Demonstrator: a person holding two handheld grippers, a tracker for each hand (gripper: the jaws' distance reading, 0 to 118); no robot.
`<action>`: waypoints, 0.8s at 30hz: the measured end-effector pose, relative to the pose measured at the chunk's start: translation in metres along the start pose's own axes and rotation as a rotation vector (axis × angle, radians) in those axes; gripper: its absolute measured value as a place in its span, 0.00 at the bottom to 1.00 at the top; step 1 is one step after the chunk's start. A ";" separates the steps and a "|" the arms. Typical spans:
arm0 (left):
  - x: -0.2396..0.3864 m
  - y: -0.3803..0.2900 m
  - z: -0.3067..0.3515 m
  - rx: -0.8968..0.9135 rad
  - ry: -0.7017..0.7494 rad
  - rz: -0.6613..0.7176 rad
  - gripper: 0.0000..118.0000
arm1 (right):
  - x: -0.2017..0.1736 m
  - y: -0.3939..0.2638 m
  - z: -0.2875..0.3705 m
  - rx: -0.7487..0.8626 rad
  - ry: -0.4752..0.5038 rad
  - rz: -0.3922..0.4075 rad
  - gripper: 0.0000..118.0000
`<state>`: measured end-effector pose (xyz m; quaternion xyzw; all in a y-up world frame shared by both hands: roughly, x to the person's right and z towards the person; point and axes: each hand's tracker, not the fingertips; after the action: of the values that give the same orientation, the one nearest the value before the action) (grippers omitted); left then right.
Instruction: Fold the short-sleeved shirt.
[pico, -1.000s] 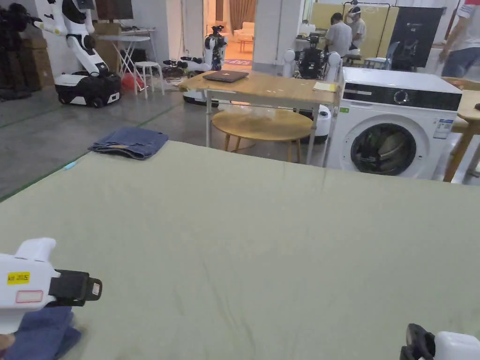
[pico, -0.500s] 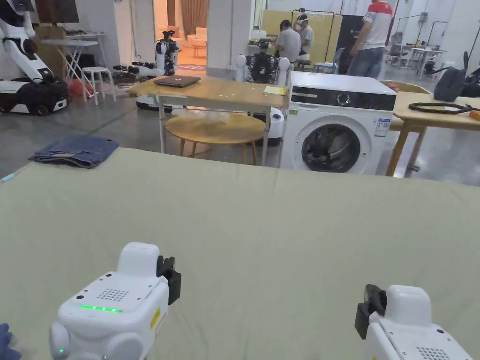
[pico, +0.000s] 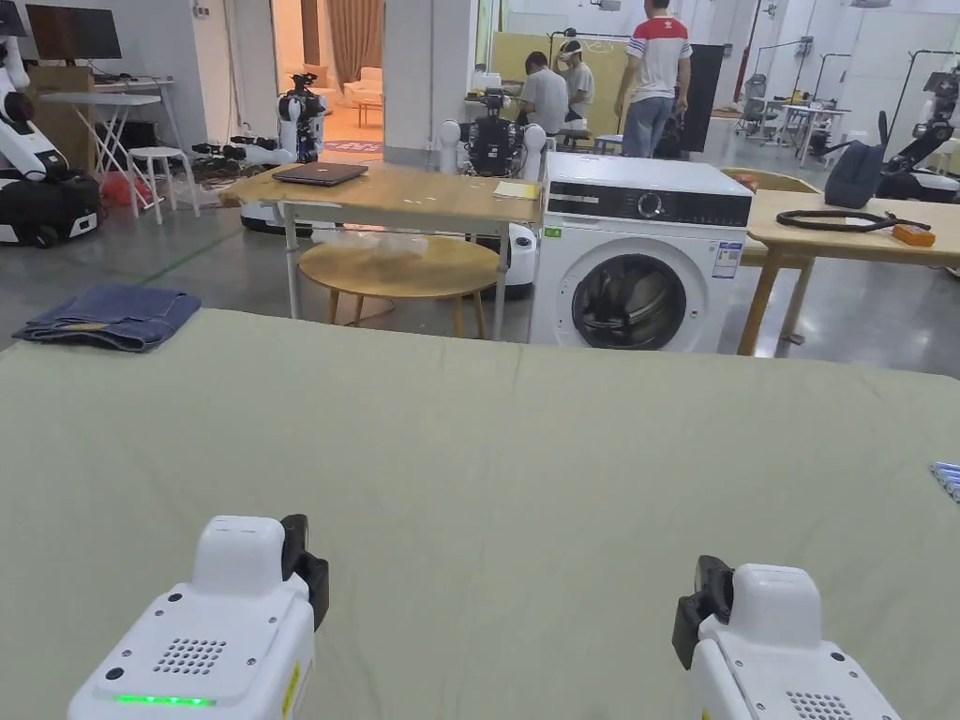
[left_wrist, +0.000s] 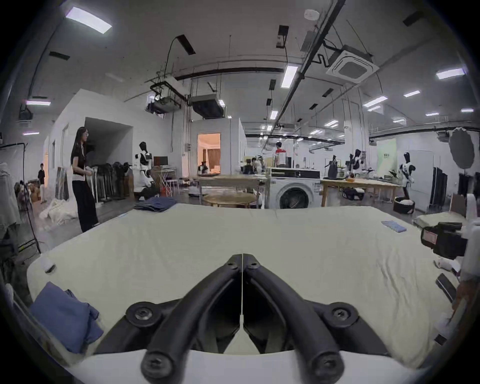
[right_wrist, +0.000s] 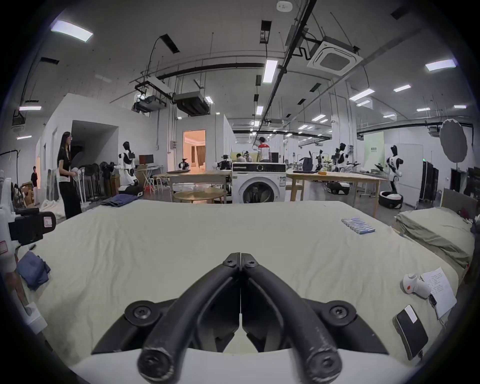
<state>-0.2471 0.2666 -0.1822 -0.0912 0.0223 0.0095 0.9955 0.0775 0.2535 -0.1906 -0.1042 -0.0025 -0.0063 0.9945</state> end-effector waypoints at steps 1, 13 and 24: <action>-0.003 -0.001 -0.003 -0.001 -0.005 0.004 0.00 | 0.000 0.000 0.001 0.003 -0.002 0.002 0.00; 0.006 0.000 -0.007 0.022 -0.023 0.015 0.13 | -0.009 -0.005 0.002 0.012 -0.011 0.007 0.27; -0.001 0.002 -0.009 0.045 -0.025 0.084 0.49 | -0.004 -0.002 0.003 0.050 -0.057 0.002 0.77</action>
<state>-0.2484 0.2671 -0.1918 -0.0677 0.0139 0.0517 0.9963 0.0730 0.2526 -0.1873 -0.0794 -0.0311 -0.0025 0.9964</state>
